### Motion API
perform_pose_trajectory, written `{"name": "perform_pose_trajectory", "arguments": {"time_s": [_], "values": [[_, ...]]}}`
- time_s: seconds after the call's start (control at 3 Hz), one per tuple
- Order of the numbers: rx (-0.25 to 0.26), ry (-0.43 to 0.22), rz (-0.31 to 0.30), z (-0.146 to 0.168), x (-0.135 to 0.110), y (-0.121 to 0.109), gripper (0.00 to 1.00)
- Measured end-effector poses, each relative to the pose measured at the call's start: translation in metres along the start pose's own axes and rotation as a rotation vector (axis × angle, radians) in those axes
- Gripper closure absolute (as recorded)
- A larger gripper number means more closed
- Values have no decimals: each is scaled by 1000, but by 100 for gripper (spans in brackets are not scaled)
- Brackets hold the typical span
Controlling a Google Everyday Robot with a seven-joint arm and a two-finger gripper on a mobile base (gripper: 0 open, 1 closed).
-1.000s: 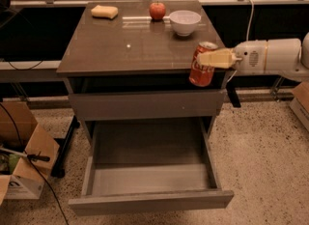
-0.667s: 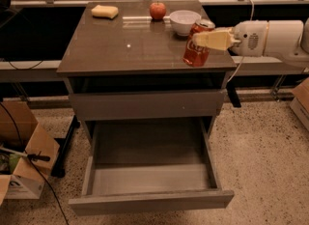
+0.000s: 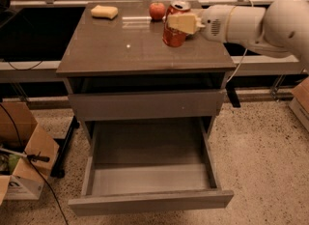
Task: Pick coke can from middle drawer and place on counter
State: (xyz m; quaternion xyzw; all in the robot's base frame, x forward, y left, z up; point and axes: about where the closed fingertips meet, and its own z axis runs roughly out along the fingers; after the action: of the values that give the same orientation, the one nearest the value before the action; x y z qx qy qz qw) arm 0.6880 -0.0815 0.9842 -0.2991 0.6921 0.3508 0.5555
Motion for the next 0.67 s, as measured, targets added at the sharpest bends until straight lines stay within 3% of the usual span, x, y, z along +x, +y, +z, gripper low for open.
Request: {"name": "perform_pose_trajectory", "arguments": {"time_s": [0.33,0.67], "values": [[123,-29,-14,35,-4,-26,100],[234,-42,-39,69,0,-68,92]]}}
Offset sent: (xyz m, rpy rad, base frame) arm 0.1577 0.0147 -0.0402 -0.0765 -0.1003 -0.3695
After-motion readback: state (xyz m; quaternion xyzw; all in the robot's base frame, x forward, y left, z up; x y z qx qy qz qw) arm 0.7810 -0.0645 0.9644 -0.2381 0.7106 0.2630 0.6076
